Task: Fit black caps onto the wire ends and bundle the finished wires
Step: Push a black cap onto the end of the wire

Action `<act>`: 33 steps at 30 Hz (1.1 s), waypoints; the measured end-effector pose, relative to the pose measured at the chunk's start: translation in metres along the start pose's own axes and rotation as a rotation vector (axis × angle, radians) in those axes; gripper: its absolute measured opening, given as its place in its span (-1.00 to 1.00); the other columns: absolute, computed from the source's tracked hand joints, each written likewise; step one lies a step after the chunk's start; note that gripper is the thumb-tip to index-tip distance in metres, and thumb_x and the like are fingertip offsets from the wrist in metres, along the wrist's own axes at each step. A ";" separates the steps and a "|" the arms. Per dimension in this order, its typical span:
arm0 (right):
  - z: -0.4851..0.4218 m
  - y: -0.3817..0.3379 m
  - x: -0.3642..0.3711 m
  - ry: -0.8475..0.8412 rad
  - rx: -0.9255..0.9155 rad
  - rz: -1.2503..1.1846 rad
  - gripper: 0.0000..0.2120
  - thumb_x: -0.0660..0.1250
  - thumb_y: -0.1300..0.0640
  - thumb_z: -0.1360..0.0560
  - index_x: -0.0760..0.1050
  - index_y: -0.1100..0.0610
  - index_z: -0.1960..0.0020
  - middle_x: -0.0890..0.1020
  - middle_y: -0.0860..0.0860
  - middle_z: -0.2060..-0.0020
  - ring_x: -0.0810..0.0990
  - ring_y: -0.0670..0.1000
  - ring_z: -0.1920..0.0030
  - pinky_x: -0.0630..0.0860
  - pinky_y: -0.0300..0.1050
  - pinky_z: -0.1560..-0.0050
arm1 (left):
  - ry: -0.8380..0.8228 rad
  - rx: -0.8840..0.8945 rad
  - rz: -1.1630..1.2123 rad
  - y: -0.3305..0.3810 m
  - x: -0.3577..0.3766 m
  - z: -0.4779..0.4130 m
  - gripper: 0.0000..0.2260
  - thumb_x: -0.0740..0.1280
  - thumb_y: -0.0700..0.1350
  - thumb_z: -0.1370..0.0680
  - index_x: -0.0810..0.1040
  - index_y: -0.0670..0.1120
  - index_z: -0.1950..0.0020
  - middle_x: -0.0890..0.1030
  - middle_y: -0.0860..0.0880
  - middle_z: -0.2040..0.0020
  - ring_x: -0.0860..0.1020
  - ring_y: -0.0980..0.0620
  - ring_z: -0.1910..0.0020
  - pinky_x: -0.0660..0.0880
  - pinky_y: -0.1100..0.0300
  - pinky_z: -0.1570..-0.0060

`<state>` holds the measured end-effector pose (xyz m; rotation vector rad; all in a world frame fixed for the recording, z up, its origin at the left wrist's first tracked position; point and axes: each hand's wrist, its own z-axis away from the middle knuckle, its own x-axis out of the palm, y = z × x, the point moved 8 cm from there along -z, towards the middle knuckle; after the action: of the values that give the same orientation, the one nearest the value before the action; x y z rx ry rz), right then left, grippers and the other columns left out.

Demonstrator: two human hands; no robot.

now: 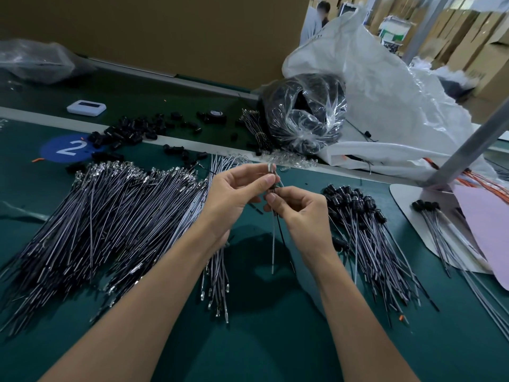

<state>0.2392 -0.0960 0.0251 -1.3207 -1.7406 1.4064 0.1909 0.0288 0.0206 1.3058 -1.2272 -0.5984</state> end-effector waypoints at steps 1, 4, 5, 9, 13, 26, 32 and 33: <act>0.000 0.000 0.000 -0.002 0.003 0.003 -0.89 0.44 0.30 -0.47 0.66 0.12 0.15 0.70 -0.02 0.31 0.68 -0.07 0.27 0.55 -0.26 0.17 | 0.009 0.018 0.011 0.003 -0.001 0.000 -0.78 0.48 -0.06 -0.33 0.70 -0.05 0.05 0.72 -0.10 0.07 0.65 0.00 0.05 0.53 0.07 0.04; 0.001 0.000 0.001 -0.002 0.003 0.041 -0.87 0.46 0.29 -0.46 0.65 0.08 0.18 0.70 0.00 0.33 0.69 -0.03 0.27 0.61 -0.16 0.11 | 0.047 0.049 0.024 0.008 -0.007 0.000 -0.80 0.52 0.01 -0.27 0.72 0.00 0.15 0.72 -0.07 0.12 0.65 0.05 0.08 0.50 0.24 0.13; 0.001 0.000 0.001 -0.001 -0.002 0.050 -0.87 0.46 0.29 -0.46 0.65 0.08 0.18 0.70 0.01 0.33 0.68 -0.02 0.27 0.62 -0.13 0.09 | 0.055 0.051 0.027 0.008 -0.008 -0.001 -0.80 0.53 0.03 -0.25 0.72 0.00 0.17 0.72 -0.06 0.13 0.64 0.05 0.09 0.50 0.25 0.14; 0.001 -0.002 0.000 0.012 -0.020 0.052 -0.86 0.45 0.30 -0.46 0.66 0.08 0.18 0.70 0.02 0.33 0.69 -0.02 0.26 0.60 -0.16 0.10 | 0.059 0.047 0.035 0.007 -0.009 -0.001 -0.81 0.52 0.02 -0.25 0.73 0.00 0.19 0.72 -0.05 0.14 0.64 0.05 0.10 0.50 0.25 0.14; 0.001 -0.003 -0.001 0.015 -0.028 0.039 -0.89 0.44 0.30 -0.47 0.67 0.12 0.16 0.71 0.02 0.31 0.69 0.01 0.24 0.59 -0.19 0.12 | 0.057 0.021 0.067 0.004 -0.009 -0.002 -0.87 0.48 -0.06 -0.30 0.73 -0.03 0.19 0.72 -0.03 0.13 0.64 0.09 0.11 0.50 0.25 0.11; 0.003 -0.010 -0.003 0.087 -0.147 0.181 -0.91 0.44 0.31 -0.47 0.69 0.16 0.11 0.69 -0.07 0.31 0.67 -0.11 0.27 0.58 -0.21 0.18 | 0.075 0.023 0.069 0.002 -0.009 -0.004 -0.89 0.39 -0.24 -0.48 0.70 -0.09 0.08 0.72 -0.05 0.12 0.66 0.08 0.09 0.52 0.31 0.13; 0.005 -0.014 -0.004 0.131 -0.218 0.289 -0.91 0.44 0.30 -0.47 0.70 0.16 0.09 0.66 -0.16 0.32 0.63 -0.20 0.28 0.47 -0.39 0.22 | 0.078 0.001 0.107 -0.001 -0.008 -0.004 -0.89 0.38 -0.25 -0.47 0.69 -0.12 0.07 0.72 -0.09 0.11 0.67 0.05 0.07 0.55 0.31 0.10; 0.005 -0.014 -0.004 0.136 -0.226 0.302 -0.91 0.44 0.30 -0.47 0.70 0.17 0.08 0.67 -0.15 0.31 0.63 -0.21 0.27 0.44 -0.42 0.22 | 0.080 -0.002 0.111 -0.001 -0.009 -0.004 -0.89 0.39 -0.23 -0.46 0.69 -0.12 0.06 0.72 -0.09 0.10 0.67 0.04 0.06 0.55 0.31 0.09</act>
<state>0.2316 -0.1016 0.0371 -1.8208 -1.6996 1.2649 0.1923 0.0377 0.0171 1.2393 -1.2243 -0.4636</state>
